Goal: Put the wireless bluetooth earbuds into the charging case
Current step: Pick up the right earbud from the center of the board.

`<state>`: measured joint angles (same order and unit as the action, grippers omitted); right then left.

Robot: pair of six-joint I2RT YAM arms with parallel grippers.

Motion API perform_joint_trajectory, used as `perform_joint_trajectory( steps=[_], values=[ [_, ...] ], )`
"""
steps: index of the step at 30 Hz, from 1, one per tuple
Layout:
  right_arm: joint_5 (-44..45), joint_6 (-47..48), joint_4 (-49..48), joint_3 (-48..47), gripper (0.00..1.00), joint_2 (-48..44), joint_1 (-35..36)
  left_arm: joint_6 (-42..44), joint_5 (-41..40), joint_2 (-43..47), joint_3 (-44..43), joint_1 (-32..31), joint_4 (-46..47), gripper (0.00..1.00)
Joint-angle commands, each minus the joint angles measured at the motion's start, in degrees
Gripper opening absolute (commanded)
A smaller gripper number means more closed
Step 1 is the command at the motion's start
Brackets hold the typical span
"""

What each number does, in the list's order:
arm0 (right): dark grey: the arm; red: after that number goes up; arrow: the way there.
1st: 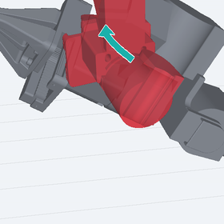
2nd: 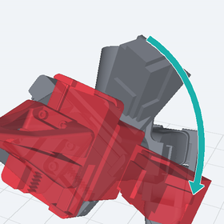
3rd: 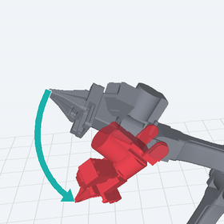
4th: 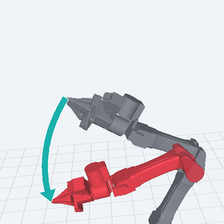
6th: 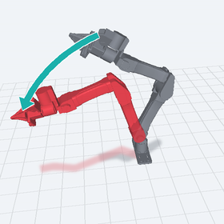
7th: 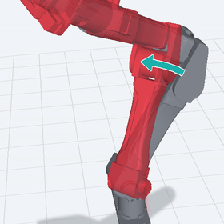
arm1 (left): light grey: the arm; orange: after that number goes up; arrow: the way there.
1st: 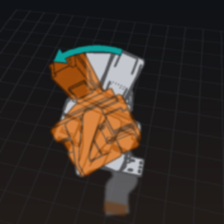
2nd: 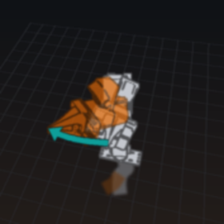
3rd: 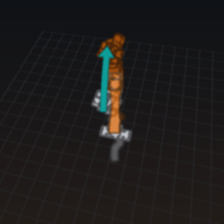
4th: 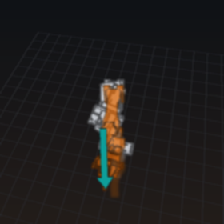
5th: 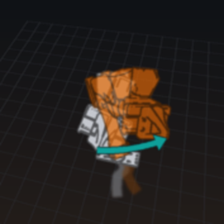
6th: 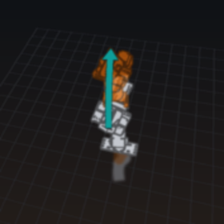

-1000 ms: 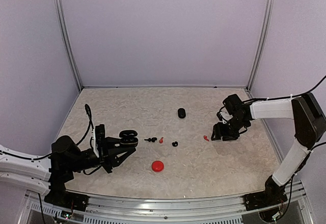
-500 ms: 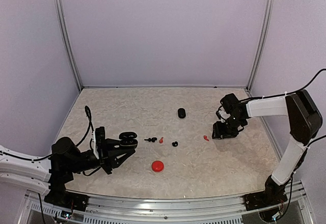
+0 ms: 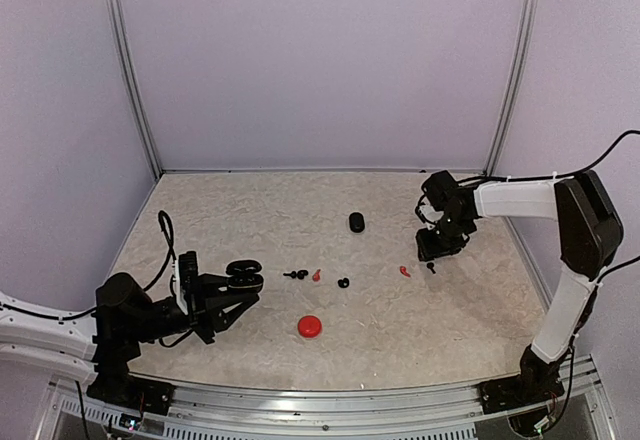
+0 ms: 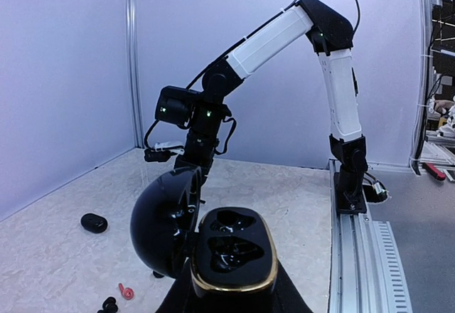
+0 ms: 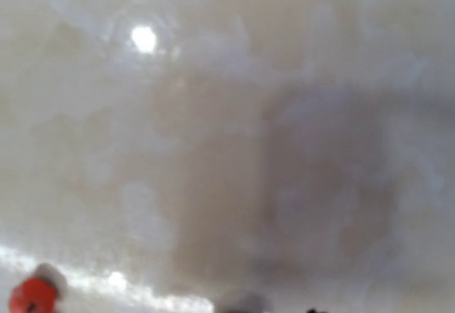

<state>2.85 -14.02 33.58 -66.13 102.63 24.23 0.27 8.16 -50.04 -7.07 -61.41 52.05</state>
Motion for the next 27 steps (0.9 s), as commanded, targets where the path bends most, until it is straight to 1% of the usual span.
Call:
perform_joint_trajectory(
  steps=[1,8,17,19,21,22,27],
  values=[
    [2.09,2.8,4.66,-2.36,0.47,2.22,0.78,0.14,0.37,1.58,0.99,0.58,1.56,0.05],
    [1.07,3.61,6.05,-3.45,0.43,4.72,0.91,0.16,0.53,2.36,1.21,0.69,1.56,0.05],
    [-2.69,4.17,7.46,-4.09,0.26,5.78,1.4,0.43,0.53,2.83,1.43,0.86,1.54,0.05],
    [-2.76,4.13,8.35,-4.25,0.24,5.75,2.31,0.36,0.47,2.88,1.45,0.95,1.65,0.05],
    [-2.76,3.82,9.19,-4.19,0.23,5.33,3.41,0.21,0.45,2.89,1.56,0.97,1.71,0.05],
    [-4.26,3.52,9.57,-4.0,0.22,4.83,4.01,0.17,0.45,2.97,1.68,0.99,1.78,0.05],
    [-6.4,2.12,11.41,-2.83,0.19,1.25,6.11,-0.01,0.44,3.11,1.75,1.16,2.0,0.05]
  ],
)
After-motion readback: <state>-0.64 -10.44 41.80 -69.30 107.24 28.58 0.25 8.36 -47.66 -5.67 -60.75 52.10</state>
